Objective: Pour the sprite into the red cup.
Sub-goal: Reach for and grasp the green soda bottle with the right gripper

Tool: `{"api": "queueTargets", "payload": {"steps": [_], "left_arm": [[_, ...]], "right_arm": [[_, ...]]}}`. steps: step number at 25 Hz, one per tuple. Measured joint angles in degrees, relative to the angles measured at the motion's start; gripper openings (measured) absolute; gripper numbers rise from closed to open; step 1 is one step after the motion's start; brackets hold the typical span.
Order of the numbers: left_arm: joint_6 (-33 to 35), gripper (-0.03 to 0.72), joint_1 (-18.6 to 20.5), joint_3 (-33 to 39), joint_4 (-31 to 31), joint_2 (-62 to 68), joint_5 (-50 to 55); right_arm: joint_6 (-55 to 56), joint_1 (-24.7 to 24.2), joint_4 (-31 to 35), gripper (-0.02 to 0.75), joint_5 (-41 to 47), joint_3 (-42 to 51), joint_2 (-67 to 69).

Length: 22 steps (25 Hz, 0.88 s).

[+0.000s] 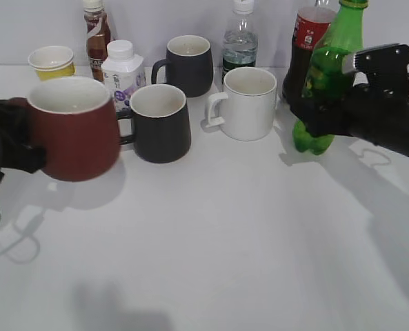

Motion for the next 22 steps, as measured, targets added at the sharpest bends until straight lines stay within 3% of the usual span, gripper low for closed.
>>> {"api": "queueTargets", "payload": {"steps": [5, 9, 11, 17, 22], "left_arm": [[0.00, 0.079, -4.95, 0.00, 0.00, -0.04, 2.23], [0.00, 0.078, -8.34, 0.00, 0.00, -0.04, 2.35], [0.00, 0.078, -9.40, 0.00, 0.00, -0.04, 2.35], [0.00, 0.078, -10.33, -0.28, 0.17, 1.53, 2.35], [0.05, 0.078, -10.33, -2.37, 0.31, 4.55, 2.53]], "right_arm": [[-0.17, 0.00, 0.05, 0.583, -0.13, -3.87, 2.93], [-0.17, 0.00, 0.17, 0.462, -0.13, -4.58, 3.17], [-0.17, 0.00, 0.17, 0.447, -0.18, -4.58, 3.17], [-0.23, 0.00, -0.01, 0.447, 0.59, -4.46, 2.32], [-0.23, 0.00, -4.17, 0.438, 3.11, -4.18, -3.00]]}}
